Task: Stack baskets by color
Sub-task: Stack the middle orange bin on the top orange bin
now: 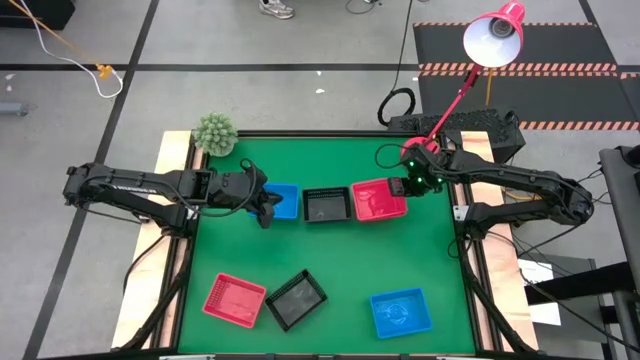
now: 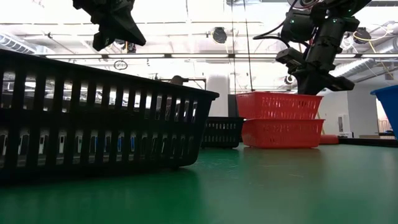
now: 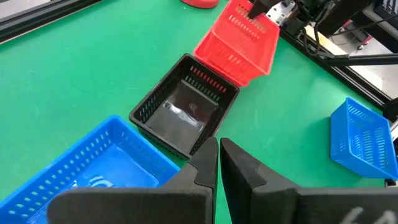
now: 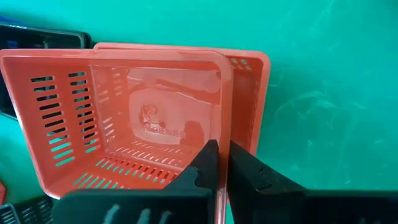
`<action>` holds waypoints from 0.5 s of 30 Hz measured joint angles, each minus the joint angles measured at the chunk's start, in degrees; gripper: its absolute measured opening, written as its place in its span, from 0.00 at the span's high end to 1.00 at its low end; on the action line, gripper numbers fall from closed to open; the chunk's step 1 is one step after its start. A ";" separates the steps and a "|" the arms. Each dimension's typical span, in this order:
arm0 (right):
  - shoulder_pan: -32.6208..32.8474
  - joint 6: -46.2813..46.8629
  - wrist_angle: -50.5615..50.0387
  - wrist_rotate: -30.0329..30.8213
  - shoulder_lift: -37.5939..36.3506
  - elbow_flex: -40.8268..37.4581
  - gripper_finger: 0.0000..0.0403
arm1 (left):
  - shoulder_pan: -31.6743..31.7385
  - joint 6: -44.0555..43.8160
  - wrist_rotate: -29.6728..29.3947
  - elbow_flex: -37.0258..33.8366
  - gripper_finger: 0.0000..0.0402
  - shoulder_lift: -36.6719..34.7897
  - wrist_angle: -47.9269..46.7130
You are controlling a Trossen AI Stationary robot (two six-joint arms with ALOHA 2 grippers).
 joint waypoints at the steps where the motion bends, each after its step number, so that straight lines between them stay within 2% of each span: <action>1: 0.00 0.04 -0.08 0.58 0.00 0.00 0.96 | 0.02 0.00 -0.02 0.00 0.95 0.00 0.01; 15: 0.00 0.52 -4.92 1.14 0.00 0.00 0.74 | 0.02 -0.24 -0.08 0.00 0.95 -0.01 0.01</action>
